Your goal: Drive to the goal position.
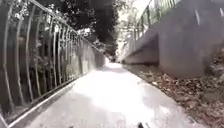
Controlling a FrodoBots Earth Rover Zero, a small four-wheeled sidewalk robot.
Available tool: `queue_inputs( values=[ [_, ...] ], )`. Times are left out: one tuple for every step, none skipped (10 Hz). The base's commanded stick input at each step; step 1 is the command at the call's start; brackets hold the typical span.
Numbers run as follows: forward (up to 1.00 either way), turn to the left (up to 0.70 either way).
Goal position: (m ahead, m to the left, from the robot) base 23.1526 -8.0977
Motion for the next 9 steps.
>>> queue_inputs(
  values=[
    [0.85, 0.0],
    [0.85, 0.0],
    [0.85, 0.0],
    [0.85, 0.0],
    [0.85, 0.0],
    [0.85, 0.0],
    [0.85, 0.0],
    [0.85, 0.0],
    [0.85, 0.0]
  ],
)
